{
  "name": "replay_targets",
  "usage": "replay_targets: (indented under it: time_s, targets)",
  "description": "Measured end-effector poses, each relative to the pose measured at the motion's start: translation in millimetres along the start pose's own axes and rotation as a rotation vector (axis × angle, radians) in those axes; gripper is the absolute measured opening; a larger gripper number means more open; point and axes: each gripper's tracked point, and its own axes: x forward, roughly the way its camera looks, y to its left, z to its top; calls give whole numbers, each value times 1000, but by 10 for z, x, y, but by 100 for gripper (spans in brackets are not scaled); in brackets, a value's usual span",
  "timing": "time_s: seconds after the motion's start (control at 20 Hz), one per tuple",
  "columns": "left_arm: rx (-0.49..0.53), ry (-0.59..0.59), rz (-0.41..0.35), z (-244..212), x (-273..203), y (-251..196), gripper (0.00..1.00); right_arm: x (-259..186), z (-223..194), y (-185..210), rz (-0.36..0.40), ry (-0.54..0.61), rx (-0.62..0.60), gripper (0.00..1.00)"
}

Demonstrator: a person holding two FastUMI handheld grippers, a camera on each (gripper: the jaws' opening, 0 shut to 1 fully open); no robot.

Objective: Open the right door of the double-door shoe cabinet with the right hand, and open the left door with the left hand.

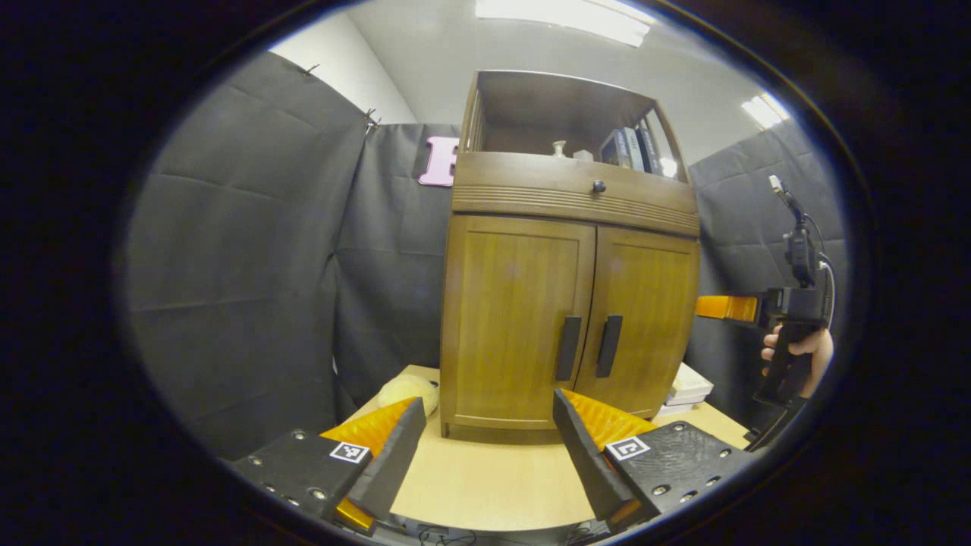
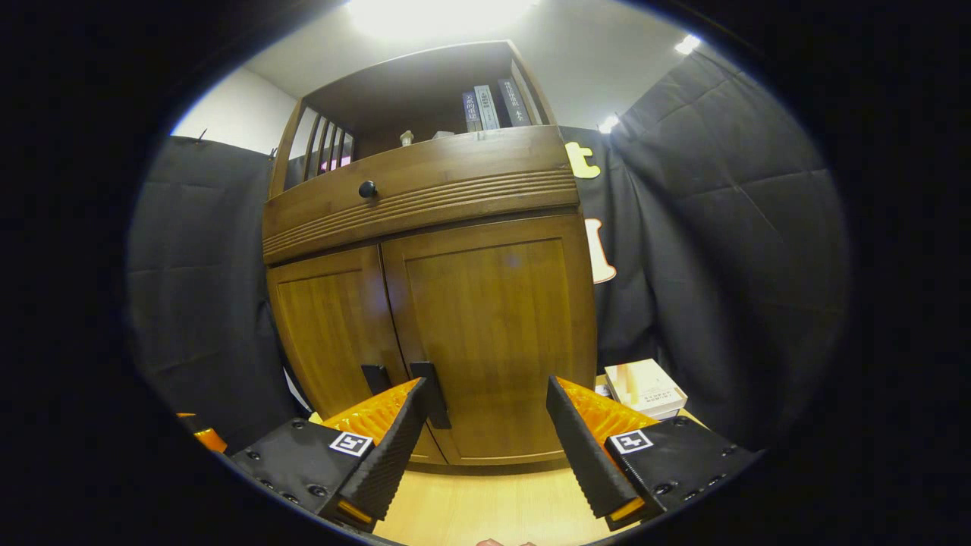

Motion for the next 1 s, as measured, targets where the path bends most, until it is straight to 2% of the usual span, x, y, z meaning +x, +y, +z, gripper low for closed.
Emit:
replay_targets:
  time_s: [0.5, 0.55, 0.6, 1.0]
  targets:
    - [-19, 36, 79, -103, 7, 327, 99, 591, -16, 409, 53, 25, 28, 98]
    - [-20, 41, 88, -115, -3, 362, 97, 643, -25, 442, 56, 26, 28, 98]
    - [-21, 46, 98, -128, -20, 399, 99, 699, -42, 478, 60, 27, 27, 98]
    - [-67, 88, 196, -251, -101, 645, 97, 1186, -371, 674, 72, 90, -27, 98]
